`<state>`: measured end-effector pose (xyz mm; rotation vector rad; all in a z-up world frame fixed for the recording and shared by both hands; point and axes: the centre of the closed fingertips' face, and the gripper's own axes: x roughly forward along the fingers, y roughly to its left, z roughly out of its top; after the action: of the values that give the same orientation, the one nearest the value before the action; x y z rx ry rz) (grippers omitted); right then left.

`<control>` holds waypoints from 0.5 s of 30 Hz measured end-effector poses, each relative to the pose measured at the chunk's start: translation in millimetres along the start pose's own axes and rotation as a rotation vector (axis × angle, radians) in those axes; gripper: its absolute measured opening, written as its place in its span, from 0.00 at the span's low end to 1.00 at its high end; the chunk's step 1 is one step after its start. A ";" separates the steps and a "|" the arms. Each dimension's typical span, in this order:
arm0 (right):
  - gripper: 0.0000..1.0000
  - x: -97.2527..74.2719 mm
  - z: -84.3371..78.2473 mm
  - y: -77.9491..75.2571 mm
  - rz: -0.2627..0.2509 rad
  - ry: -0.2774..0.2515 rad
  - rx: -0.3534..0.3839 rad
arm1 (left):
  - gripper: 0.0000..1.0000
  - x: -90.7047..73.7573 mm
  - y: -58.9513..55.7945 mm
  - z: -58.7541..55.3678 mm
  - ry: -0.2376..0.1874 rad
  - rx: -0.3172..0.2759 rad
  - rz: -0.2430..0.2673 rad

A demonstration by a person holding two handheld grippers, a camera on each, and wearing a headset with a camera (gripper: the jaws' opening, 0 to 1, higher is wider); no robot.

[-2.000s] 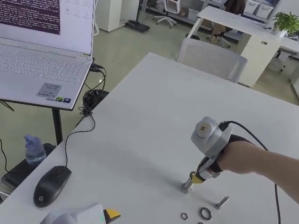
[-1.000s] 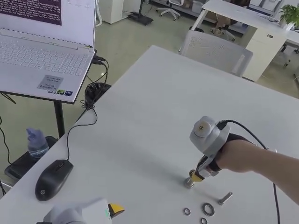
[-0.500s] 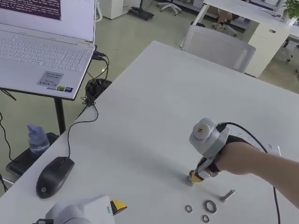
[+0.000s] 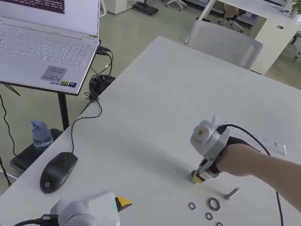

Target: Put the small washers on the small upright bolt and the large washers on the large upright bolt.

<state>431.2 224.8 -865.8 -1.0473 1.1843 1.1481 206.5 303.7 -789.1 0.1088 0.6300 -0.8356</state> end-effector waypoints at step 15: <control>0.23 4.4 -1.4 0.3 -0.004 -0.007 0.007 | 0.76 -2.5 2.0 -0.8 0.002 0.003 0.004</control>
<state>430.8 223.9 -870.3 -1.0388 1.1794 1.1427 206.3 306.9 -788.6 0.1140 0.6306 -0.8324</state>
